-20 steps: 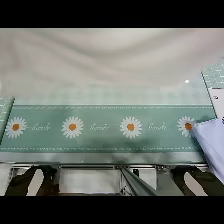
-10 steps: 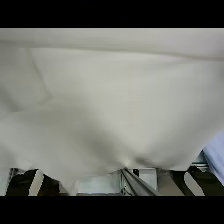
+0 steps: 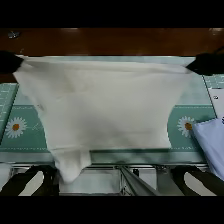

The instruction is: Fold the shirts.

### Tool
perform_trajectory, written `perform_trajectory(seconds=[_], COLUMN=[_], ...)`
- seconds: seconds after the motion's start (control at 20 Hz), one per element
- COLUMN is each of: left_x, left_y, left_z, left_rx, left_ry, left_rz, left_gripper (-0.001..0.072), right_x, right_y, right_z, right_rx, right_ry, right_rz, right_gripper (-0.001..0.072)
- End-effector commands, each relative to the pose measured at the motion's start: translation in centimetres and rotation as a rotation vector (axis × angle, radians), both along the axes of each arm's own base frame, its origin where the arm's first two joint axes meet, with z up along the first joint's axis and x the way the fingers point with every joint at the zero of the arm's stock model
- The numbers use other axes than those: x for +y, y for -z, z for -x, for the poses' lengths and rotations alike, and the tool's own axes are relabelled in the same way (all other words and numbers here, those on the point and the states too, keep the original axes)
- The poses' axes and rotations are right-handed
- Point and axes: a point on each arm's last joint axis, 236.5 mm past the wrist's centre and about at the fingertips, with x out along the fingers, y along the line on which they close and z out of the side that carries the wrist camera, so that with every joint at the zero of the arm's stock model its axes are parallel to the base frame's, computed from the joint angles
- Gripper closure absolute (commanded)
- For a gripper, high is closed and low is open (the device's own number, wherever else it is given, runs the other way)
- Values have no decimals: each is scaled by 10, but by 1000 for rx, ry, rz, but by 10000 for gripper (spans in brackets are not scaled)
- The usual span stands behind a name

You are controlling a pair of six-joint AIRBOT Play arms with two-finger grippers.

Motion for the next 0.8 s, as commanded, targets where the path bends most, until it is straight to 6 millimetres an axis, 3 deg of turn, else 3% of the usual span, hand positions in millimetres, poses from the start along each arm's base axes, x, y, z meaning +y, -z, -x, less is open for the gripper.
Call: perform_trajectory(seconds=[0.0, 0.1, 0.2, 0.3, 0.4, 0.55, 0.75], left_x=[-1, -4, -15, -23, -27, -28, -29], left_y=[78, 107, 131, 152, 168, 172, 177], left_z=[-69, -95, -113, -121, -119, -105, -55], left_rx=[62, 107, 152, 190, 232, 299, 466], left_ry=[-72, -120, -158, -163, -161, -136, 48], left_rz=[84, 160, 259, 297, 309, 313, 240], left_gripper=[676, 675, 675, 675, 675, 675, 675], right_x=[-1, 6, 16, 19, 23, 27, 21], right_y=[77, 112, 132, 144, 152, 155, 170], right_z=[-75, -104, -133, -152, -157, -139, -76], right_rx=[32, 86, 110, 130, 174, 241, 465], right_ry=[92, 100, 85, 79, 74, 7, -145], right_rz=[-101, -149, -209, -233, -259, -246, -204], right_gripper=[690, 690, 690, 691, 691, 690, 690])
